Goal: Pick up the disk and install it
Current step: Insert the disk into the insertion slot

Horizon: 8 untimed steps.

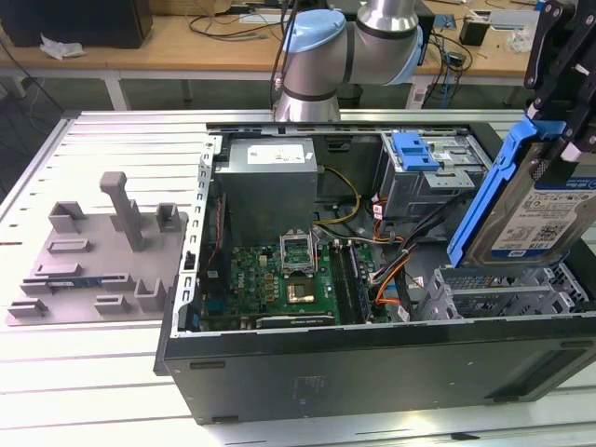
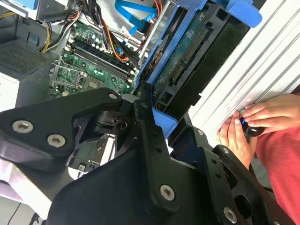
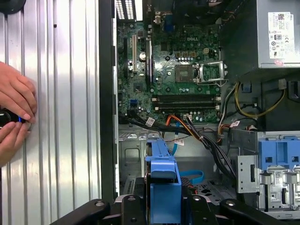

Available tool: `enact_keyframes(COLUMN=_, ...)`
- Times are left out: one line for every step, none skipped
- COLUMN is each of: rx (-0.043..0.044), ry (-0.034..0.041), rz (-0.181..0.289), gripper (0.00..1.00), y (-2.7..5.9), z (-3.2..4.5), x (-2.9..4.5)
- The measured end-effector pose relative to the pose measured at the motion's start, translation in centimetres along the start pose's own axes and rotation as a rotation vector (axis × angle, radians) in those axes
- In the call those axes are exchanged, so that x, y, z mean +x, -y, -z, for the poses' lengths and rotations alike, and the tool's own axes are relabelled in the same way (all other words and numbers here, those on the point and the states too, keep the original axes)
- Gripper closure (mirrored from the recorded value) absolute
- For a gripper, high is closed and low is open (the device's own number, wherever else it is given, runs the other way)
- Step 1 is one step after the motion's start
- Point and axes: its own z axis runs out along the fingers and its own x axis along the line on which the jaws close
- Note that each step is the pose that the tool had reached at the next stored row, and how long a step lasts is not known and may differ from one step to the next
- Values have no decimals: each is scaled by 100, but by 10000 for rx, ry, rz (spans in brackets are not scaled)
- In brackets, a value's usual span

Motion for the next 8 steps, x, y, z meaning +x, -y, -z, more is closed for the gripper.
enact_keyframes(rx=1, ry=3, rz=26, gripper=64, y=0, z=-4, x=-1)
enact_keyframes(rx=1, ry=16, rz=51, gripper=64, y=0, z=-5, x=-1)
enact_keyframes(rx=1, ry=35, rz=78, gripper=64, y=0, z=-8, x=-1)
enact_keyframes(rx=1, ry=51, rz=104, gripper=64, y=0, z=-10, x=-1)
enact_keyframes(rx=0, ry=69, rz=155, gripper=64, y=0, z=-14, x=-1)
enact_keyframes(rx=0, ry=74, rz=186, gripper=64, y=0, z=-15, x=-1)
enact_keyframes(rx=0, ry=80, rz=207, gripper=64, y=0, z=-16, x=-1)
enact_keyframes(rx=0, ry=89, rz=213, gripper=64, y=1, z=-17, x=-1)
